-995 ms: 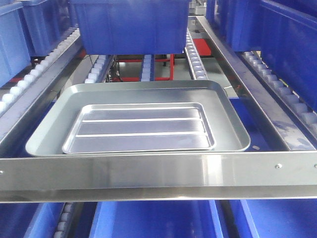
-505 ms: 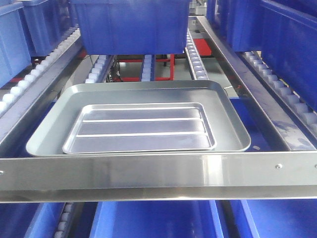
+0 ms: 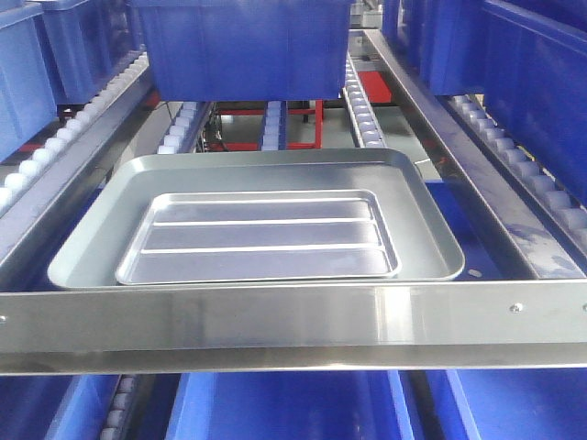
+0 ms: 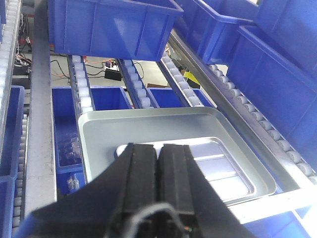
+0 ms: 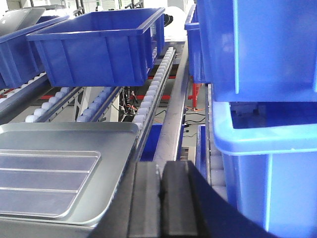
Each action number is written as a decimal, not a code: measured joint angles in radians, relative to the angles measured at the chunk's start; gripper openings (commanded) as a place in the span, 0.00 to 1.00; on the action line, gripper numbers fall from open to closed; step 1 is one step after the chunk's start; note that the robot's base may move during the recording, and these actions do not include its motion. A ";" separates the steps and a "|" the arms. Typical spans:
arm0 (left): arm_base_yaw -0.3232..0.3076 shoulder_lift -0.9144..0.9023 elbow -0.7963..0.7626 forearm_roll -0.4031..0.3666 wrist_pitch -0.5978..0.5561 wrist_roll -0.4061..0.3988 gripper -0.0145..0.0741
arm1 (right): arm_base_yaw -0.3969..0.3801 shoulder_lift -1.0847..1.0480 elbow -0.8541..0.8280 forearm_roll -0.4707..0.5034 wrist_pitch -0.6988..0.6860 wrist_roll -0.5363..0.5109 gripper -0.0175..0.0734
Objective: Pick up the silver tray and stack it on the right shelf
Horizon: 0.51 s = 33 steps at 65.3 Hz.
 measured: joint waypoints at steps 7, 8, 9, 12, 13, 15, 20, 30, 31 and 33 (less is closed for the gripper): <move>0.000 0.000 0.000 0.000 0.000 0.000 0.05 | 0.000 0.000 0.000 0.000 0.000 0.000 0.25; 0.000 0.000 0.000 0.000 0.000 0.000 0.05 | 0.000 0.000 0.000 0.000 0.000 0.000 0.25; 0.000 0.000 0.000 0.000 0.000 0.000 0.05 | 0.000 0.000 0.000 0.000 0.000 0.000 0.25; 0.000 0.000 0.000 0.000 0.000 0.000 0.05 | 0.000 0.000 0.000 0.000 0.000 0.000 0.25; 0.000 0.000 0.000 0.000 0.000 0.000 0.05 | 0.000 0.000 0.000 0.000 0.000 0.000 0.25; 0.000 0.000 0.000 0.000 0.000 0.000 0.05 | 0.000 0.000 0.000 0.000 0.000 0.000 0.25; 0.000 0.000 0.000 0.000 0.000 0.000 0.05 | 0.000 0.000 0.000 0.000 0.000 0.000 0.25; 0.000 -0.005 0.024 0.000 0.000 0.000 0.05 | 0.000 0.000 0.000 0.000 0.000 0.000 0.25; 0.005 -0.010 0.029 0.000 0.000 0.000 0.05 | 0.000 0.000 0.000 0.000 0.000 0.000 0.25; 0.015 -0.024 0.036 0.000 0.002 0.000 0.05 | 0.000 0.000 0.000 0.000 0.000 0.000 0.25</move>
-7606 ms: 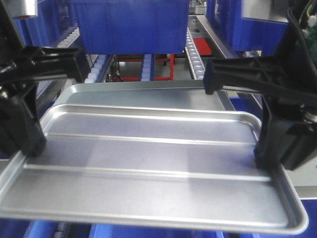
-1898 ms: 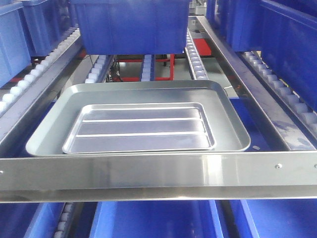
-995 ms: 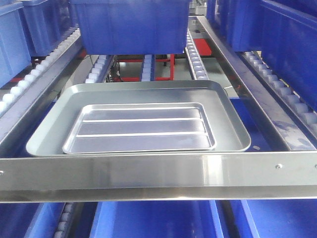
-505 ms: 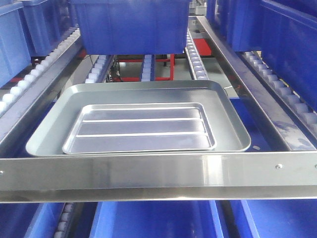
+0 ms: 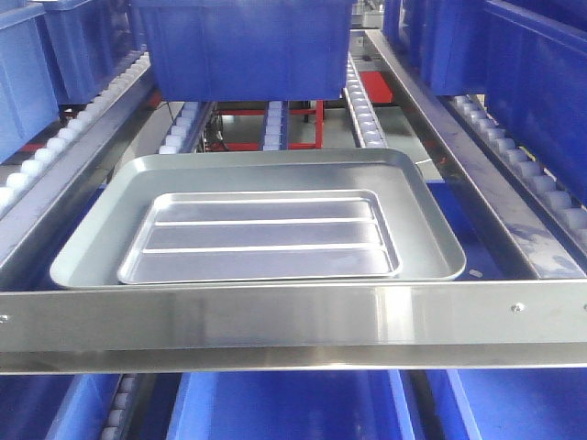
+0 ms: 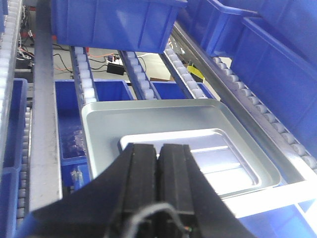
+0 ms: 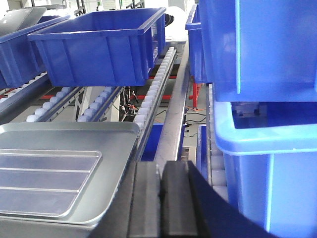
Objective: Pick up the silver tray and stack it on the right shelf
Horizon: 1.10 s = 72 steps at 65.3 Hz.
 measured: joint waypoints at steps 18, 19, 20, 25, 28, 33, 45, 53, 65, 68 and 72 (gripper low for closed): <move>0.260 -0.286 0.162 -0.144 0.000 0.230 0.05 | 0.000 0.000 0.000 0.000 0.000 0.000 0.25; 0.278 -0.298 0.177 -0.158 -0.002 0.246 0.05 | 0.000 0.000 0.000 0.000 0.000 0.000 0.25; 0.288 -0.314 0.188 -0.175 -0.002 0.265 0.05 | 0.000 0.000 0.000 0.000 0.000 0.000 0.25; 0.346 -0.350 0.260 -0.222 -0.022 0.311 0.05 | 0.000 0.000 0.000 0.000 0.000 0.000 0.25; 0.368 -0.352 0.311 -0.236 -0.055 0.321 0.05 | 0.000 0.000 0.000 0.000 0.000 0.000 0.25; 0.376 -0.353 0.353 -0.244 -0.120 0.326 0.05 | 0.000 0.000 0.000 0.000 0.000 0.000 0.25; 0.379 -0.353 0.353 -0.249 -0.189 0.330 0.05 | 0.000 0.000 0.000 0.000 0.002 0.000 0.25; 0.379 -0.353 0.353 -0.251 -0.193 0.330 0.05 | 0.000 0.000 0.000 0.000 0.002 0.000 0.25; 0.379 -0.353 0.353 -0.251 -0.193 0.330 0.05 | 0.000 0.000 0.000 0.000 0.002 0.000 0.25; 0.379 -0.353 0.353 -0.251 -0.193 0.330 0.05 | 0.000 0.000 0.000 0.000 0.002 0.000 0.25; 0.379 -0.353 0.353 -0.251 -0.194 0.330 0.05 | 0.000 0.000 0.000 0.000 0.002 0.000 0.25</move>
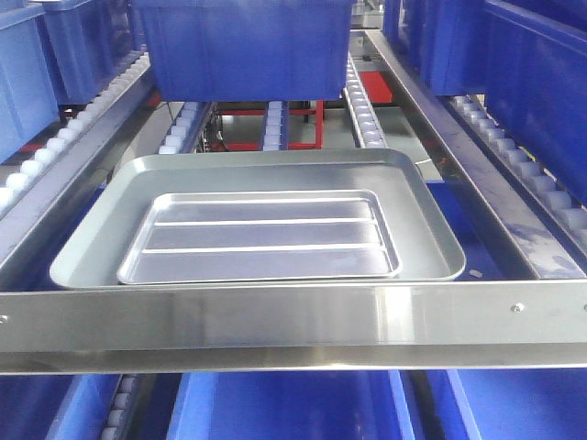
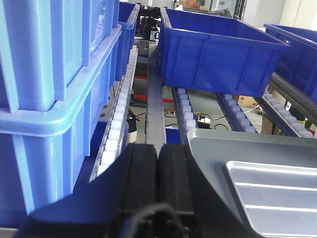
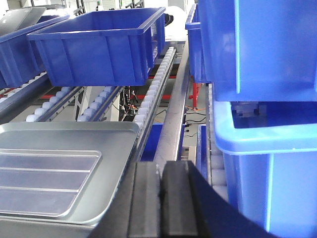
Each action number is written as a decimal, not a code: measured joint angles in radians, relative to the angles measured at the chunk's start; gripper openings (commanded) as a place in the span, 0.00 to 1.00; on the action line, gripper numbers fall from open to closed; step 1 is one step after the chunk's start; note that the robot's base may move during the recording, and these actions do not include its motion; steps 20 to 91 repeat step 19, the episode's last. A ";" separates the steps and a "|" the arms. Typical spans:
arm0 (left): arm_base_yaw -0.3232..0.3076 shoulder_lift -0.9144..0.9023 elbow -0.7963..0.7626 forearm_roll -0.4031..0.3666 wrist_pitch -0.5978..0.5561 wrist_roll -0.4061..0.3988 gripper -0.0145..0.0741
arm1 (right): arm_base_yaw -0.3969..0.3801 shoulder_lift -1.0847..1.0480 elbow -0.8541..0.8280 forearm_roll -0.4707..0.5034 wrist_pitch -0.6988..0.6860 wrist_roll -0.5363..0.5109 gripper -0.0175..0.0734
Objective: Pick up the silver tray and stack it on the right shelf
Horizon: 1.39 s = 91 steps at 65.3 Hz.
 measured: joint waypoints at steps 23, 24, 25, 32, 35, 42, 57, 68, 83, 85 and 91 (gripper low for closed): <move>0.000 0.000 0.000 0.000 0.000 0.000 0.05 | 0.000 0.000 0.000 0.000 0.000 0.000 0.25; 0.000 0.000 0.000 0.000 0.000 0.000 0.05 | 0.000 0.000 0.000 0.000 0.000 0.000 0.25; 0.000 0.000 0.000 0.000 0.000 0.000 0.05 | 0.000 0.000 0.000 0.000 0.000 0.000 0.25; 0.000 0.000 0.000 0.000 0.000 0.000 0.05 | 0.000 0.000 0.000 0.000 0.000 0.000 0.25; 0.000 0.000 0.000 0.000 0.000 0.000 0.05 | 0.000 0.000 0.000 0.000 0.000 0.000 0.25; 0.000 0.000 0.000 0.000 0.000 0.000 0.05 | 0.000 0.000 0.000 0.000 0.000 0.000 0.25; 0.000 0.000 0.000 0.000 0.000 0.000 0.05 | 0.000 0.000 0.000 0.000 0.000 0.000 0.25; 0.000 0.000 0.000 0.000 0.000 0.000 0.05 | 0.000 0.000 0.000 0.000 0.000 0.000 0.25; 0.000 0.000 0.000 0.000 0.000 0.000 0.05 | 0.000 0.000 0.000 0.000 0.000 0.000 0.25; 0.000 0.000 0.000 0.000 0.000 0.000 0.05 | 0.000 0.000 0.000 0.000 0.000 0.000 0.25; 0.000 0.000 0.000 0.000 0.000 0.000 0.05 | 0.000 0.000 0.000 0.000 0.000 0.000 0.25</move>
